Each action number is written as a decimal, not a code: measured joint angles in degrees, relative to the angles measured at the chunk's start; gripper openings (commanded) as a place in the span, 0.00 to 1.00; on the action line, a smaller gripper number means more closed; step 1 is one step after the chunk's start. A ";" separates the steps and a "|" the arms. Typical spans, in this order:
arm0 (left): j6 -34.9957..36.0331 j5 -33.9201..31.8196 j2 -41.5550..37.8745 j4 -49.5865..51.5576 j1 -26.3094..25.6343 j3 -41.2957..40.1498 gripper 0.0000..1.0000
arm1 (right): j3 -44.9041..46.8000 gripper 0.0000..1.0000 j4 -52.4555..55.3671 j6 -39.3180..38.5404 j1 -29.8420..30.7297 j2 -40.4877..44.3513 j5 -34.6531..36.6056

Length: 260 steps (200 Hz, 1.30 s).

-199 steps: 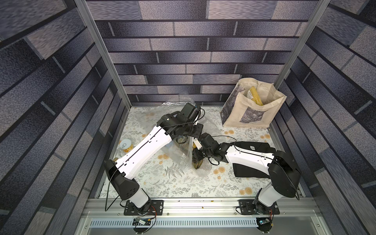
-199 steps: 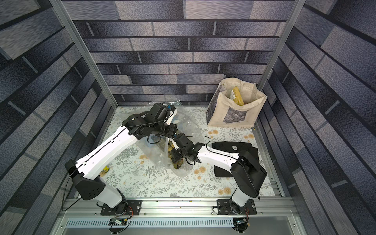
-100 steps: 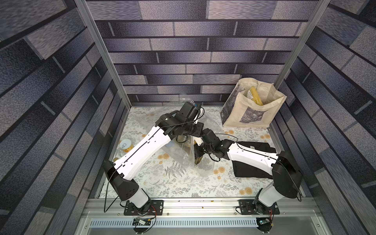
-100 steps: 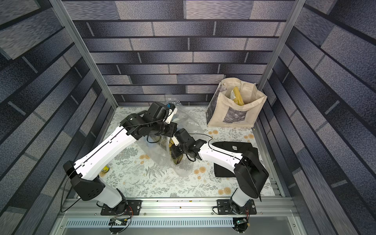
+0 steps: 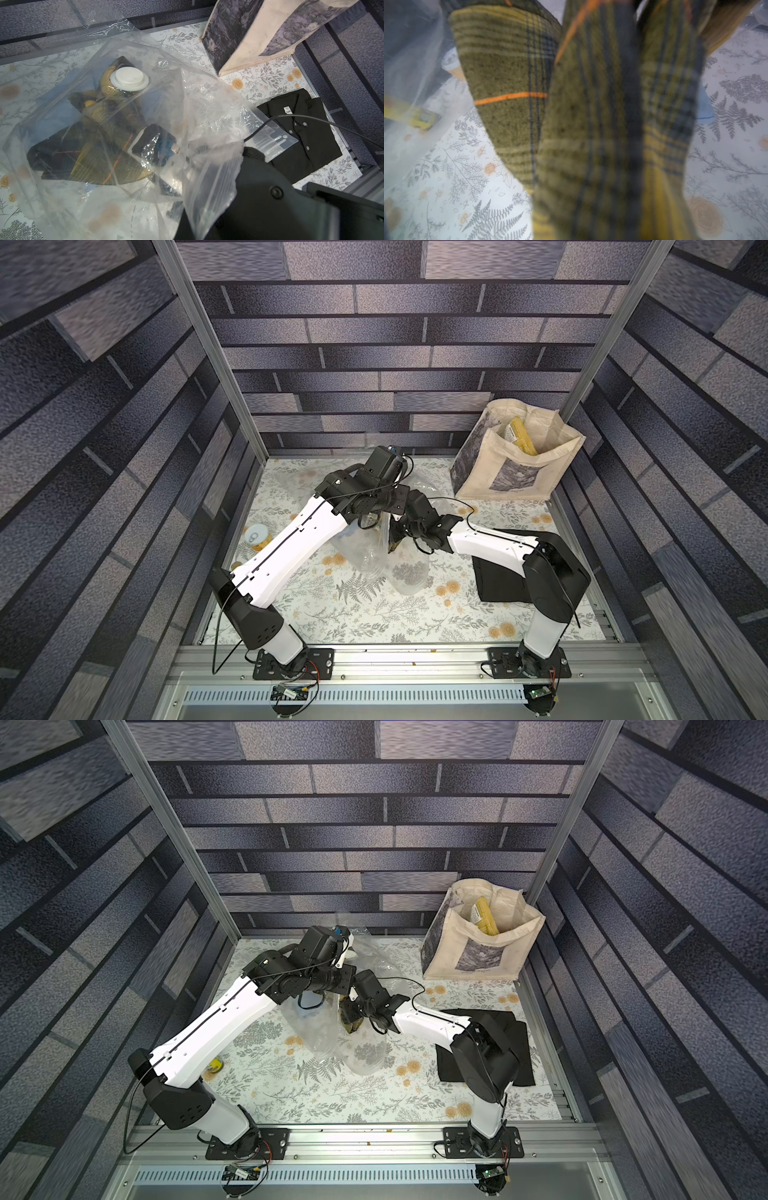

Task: Place the folded shirt into the vacuum bag
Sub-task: Place the shirt in the vacuum bag.

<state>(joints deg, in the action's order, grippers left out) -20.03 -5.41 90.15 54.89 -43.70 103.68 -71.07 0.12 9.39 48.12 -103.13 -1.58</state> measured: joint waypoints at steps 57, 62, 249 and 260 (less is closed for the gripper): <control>-0.44 1.11 -1.27 -0.85 2.23 -3.93 0.04 | -1.14 0.07 2.45 0.04 -0.15 -3.28 -1.27; -0.48 1.79 -1.49 -1.01 2.45 -4.33 0.04 | -1.01 0.07 2.62 0.22 -0.33 -3.69 -1.36; -0.98 7.08 0.24 -1.36 -2.67 5.18 0.04 | -1.57 0.00 7.65 1.29 -0.79 -0.59 -4.92; -0.98 7.28 0.28 -1.46 -3.26 5.62 0.04 | -2.08 0.00 7.58 1.31 -0.79 -0.57 -5.31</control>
<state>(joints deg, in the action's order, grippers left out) -21.02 1.87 90.43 53.43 -46.96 109.30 -73.14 7.70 10.70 47.33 -103.70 -6.90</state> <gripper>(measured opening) 0.048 0.192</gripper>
